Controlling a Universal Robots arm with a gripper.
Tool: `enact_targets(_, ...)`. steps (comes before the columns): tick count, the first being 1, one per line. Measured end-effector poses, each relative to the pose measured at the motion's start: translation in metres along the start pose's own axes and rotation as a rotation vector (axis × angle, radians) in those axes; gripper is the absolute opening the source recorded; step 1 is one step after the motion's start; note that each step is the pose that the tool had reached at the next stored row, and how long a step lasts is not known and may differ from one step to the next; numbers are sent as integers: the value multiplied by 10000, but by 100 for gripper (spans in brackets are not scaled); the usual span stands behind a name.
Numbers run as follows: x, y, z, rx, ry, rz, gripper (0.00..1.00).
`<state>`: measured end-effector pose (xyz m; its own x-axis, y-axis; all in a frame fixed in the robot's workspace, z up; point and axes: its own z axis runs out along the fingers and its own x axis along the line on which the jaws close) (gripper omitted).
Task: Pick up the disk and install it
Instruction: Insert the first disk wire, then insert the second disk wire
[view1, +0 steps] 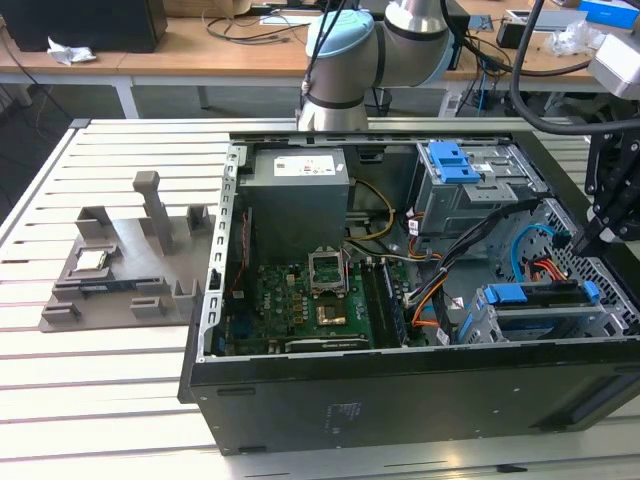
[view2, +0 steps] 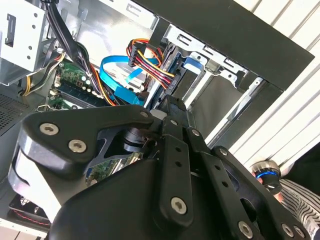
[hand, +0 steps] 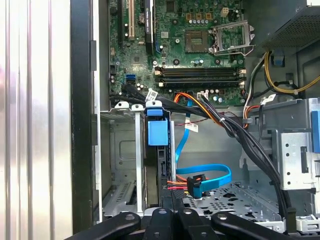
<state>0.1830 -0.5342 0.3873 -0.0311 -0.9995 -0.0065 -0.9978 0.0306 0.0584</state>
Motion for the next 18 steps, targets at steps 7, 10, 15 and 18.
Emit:
enact_targets(7, 0, 0, -3, 0, 1, 0, 11)
enact_targets(10, 0, 0, -4, 0, 1, 0, 29)
enact_targets(15, -46, 6, -4, 1, 30, 2, 36)
enact_targets(18, -102, 15, -62, 9, 71, 5, 36)
